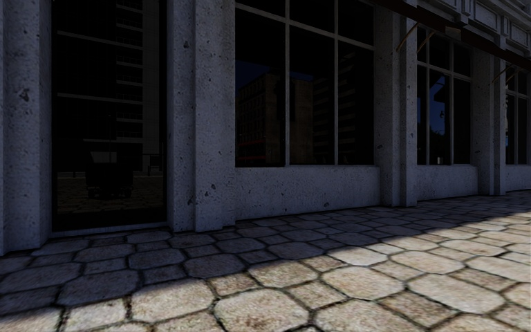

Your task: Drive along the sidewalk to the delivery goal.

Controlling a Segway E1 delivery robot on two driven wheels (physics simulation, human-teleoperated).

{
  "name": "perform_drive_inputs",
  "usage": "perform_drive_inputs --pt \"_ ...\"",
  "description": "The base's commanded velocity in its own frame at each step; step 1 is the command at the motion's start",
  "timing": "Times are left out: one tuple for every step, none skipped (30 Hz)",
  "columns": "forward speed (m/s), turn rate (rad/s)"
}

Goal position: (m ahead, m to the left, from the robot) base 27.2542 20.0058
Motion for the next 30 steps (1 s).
perform_drive_inputs --pt "0.0 0.0" --pt "0.0 0.0" --pt "0.0 0.0" --pt "0.0 0.0" --pt "0.0 0.0" --pt "0.0 0.0" --pt "0.0 0.0" --pt "0.0 0.0" --pt "0.0 0.0" --pt "0.0 0.0" --pt "0.0 0.0" --pt "0.0 0.0" --pt "0.0 0.0" --pt "0.0 0.0" --pt "0.0 0.0" --pt "0.0 0.0" --pt "0.0 0.0" --pt "0.0 0.0" --pt "0.0 0.0" --pt "0.0 0.0" --pt "0.0 0.0" --pt "0.0 0.0" --pt "0.0 0.0" --pt "0.0 0.0" --pt "0.0 0.0" --pt "0.0 0.0" --pt "0.0 0.0" --pt "0.0 0.0" --pt "0.0 0.0" --pt "0.0 0.0"
